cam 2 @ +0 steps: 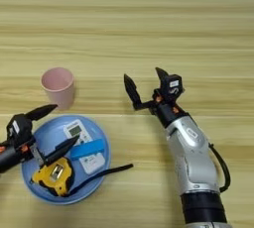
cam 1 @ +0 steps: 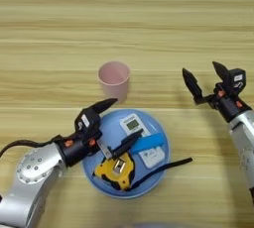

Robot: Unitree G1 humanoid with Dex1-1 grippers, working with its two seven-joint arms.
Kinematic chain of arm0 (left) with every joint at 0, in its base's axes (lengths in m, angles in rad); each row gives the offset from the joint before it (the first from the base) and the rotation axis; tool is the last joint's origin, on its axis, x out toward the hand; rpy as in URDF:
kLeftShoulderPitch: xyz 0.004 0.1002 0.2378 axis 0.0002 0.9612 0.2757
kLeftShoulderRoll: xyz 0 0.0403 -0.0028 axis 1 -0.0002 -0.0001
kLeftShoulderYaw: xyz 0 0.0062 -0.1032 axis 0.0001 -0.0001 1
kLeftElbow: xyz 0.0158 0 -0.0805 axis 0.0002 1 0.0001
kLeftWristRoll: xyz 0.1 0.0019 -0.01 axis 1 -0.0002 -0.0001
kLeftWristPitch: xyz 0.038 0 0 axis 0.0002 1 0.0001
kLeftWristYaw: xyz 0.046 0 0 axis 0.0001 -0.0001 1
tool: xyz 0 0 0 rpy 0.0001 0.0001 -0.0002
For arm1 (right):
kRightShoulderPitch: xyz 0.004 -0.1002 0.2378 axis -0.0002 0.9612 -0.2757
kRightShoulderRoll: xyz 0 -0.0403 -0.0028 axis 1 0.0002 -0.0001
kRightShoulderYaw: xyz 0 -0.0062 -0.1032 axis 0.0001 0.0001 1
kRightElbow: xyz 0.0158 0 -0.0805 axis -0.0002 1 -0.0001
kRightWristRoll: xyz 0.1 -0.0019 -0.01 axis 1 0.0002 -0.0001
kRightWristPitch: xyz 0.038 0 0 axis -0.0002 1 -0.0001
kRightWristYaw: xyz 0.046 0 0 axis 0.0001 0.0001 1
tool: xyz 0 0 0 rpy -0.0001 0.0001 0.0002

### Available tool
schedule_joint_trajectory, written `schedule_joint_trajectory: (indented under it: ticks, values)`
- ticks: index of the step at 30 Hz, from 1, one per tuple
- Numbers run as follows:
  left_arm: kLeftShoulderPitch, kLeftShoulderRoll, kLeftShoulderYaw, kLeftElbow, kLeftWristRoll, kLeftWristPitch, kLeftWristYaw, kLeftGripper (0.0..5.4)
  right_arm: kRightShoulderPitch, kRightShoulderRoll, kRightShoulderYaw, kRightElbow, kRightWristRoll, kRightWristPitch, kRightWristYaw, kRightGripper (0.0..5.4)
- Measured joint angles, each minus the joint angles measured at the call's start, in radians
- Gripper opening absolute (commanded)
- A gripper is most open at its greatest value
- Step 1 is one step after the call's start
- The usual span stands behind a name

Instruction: Move the objects on the table

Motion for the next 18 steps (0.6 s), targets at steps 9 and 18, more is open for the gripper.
schedule_joint_trajectory:
  ticks: [9, 18]
  values:
    - [-0.026, -0.003, -0.066, 0.021, 0.017, 0.018, -0.01, 5.35, 0.0, 0.004, 0.008, 0.001, -0.002, -0.011, -0.001, 5.4]
    - [-0.051, -0.013, -0.094, 0.055, 0.057, 0.047, 0.035, 5.35, 0.0, 0.006, 0.016, 0.001, -0.003, -0.011, -0.002, 5.4]
